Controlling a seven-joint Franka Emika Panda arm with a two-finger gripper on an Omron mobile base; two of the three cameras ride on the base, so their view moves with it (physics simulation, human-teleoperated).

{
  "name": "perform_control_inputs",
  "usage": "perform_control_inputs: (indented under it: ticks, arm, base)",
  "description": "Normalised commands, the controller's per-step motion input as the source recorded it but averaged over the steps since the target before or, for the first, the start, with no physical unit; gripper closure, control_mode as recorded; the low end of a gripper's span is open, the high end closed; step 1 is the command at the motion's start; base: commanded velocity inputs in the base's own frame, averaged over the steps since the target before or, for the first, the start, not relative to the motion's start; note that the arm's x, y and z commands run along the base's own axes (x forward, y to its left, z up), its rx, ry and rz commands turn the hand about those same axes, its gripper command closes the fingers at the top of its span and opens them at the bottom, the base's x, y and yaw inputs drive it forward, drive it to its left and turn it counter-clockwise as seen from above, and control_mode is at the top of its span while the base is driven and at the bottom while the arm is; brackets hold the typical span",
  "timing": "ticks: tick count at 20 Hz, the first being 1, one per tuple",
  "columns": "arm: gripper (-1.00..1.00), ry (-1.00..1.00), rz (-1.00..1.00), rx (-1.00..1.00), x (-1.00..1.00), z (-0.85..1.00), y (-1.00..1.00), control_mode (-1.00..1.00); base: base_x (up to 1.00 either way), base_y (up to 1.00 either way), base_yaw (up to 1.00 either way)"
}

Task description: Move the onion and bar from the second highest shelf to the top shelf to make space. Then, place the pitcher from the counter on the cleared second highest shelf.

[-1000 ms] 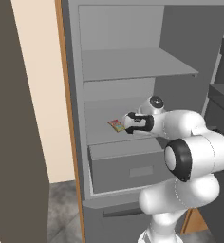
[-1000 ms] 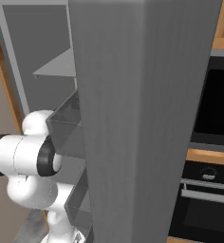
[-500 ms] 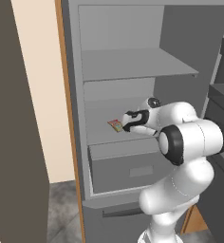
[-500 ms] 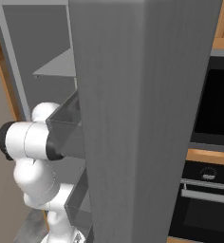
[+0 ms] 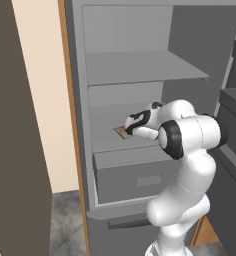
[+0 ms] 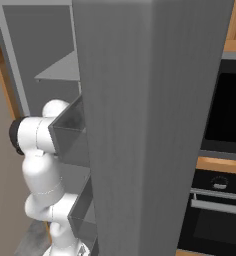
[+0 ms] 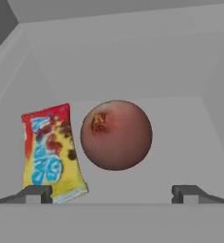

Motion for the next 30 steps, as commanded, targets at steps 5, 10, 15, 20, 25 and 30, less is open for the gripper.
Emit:
perform_control_inputs:
  ticks: [5, 10, 15, 20, 25, 30]
  arm:
    - [-1.00, 0.01, 0.00, 0.00, 0.37, -0.24, 0.00, -1.00]
    - [-1.00, 0.02, 0.00, 0.00, 0.41, -0.25, 0.00, -1.00]
    - [-1.00, 0.03, 0.00, 0.00, 0.36, -0.28, 0.00, -1.00]
    - [1.00, 0.07, 0.00, 0.00, 0.19, -0.34, 0.00, -1.00]
    - [1.00, 0.09, 0.00, 0.00, -0.10, -0.36, 0.00, -1.00]
    - [1.00, -0.16, 0.00, 0.03, -0.64, 0.05, 0.00, -1.00]
  base:
    - [0.00, 0.00, 0.00]
    - [0.00, 0.00, 0.00]
    - [0.00, 0.00, 0.00]
    - [0.00, 0.00, 0.00]
    - [0.00, 0.00, 0.00]
    - [0.00, 0.00, 0.00]
